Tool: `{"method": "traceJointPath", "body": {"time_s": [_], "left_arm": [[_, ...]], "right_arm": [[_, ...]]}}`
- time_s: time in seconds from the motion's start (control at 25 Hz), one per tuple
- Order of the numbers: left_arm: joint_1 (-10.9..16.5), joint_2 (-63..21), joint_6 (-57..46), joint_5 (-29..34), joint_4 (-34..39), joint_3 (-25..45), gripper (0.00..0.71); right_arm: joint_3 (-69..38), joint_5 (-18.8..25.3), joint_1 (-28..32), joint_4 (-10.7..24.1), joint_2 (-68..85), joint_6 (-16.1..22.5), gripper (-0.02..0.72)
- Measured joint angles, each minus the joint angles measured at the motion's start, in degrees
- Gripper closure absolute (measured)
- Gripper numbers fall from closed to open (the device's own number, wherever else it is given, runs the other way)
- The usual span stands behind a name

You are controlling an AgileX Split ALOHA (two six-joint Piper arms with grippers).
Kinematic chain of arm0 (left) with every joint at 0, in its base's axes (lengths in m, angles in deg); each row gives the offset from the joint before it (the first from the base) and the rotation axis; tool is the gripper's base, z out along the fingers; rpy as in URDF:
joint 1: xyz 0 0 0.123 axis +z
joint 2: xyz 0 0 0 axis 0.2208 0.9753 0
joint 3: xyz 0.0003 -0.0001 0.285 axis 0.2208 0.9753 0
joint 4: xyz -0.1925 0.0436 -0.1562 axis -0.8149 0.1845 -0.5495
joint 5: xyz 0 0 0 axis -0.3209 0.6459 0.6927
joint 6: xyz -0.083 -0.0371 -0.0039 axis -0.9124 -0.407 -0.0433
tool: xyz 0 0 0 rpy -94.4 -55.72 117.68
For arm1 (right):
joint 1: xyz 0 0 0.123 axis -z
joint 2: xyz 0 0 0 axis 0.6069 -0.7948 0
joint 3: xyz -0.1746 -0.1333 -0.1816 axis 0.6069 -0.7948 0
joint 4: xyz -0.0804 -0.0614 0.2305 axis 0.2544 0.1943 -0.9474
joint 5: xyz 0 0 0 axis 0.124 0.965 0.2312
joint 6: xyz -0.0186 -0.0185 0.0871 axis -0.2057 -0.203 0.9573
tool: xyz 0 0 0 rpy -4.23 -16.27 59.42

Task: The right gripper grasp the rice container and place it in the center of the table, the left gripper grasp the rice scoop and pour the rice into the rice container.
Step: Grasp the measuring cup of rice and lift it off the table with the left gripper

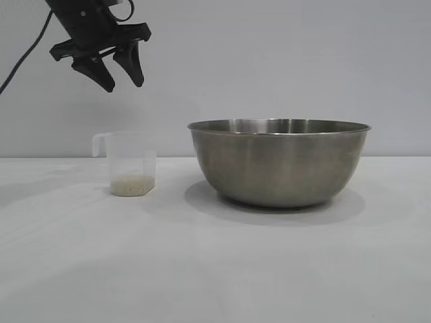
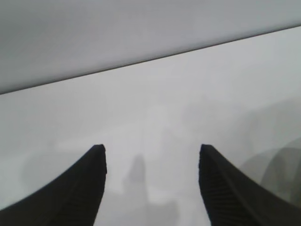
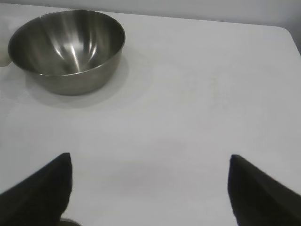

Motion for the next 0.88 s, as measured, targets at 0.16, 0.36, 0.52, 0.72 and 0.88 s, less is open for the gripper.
{"method": "traceJointPath", "body": {"time_s": [0.16, 0.36, 0.52, 0.72, 0.88], "left_arm": [[0.0, 0.0, 1.3, 0.1, 0.7, 0.0, 0.329], [0.0, -1.8, 2.5, 0.1, 1.1, 0.0, 0.329], [0.0, -2.8, 2.6, 0.0, 1.1, 0.0, 0.329], [0.0, -3.9, 2.7, -0.2, 1.3, 0.0, 0.329], [0.0, -5.7, 3.0, -1.6, 1.3, 0.0, 0.329]], "right_arm": [[0.0, 0.0, 0.0, 0.0, 0.0, 0.0, 0.159], [0.0, 0.0, 0.0, 0.0, 0.0, 0.0, 0.158], [0.0, 0.0, 0.0, 0.0, 0.0, 0.0, 0.158], [0.0, 0.0, 0.0, 0.0, 0.0, 0.0, 0.158], [0.0, 0.0, 0.0, 0.0, 0.0, 0.0, 0.158]]}}
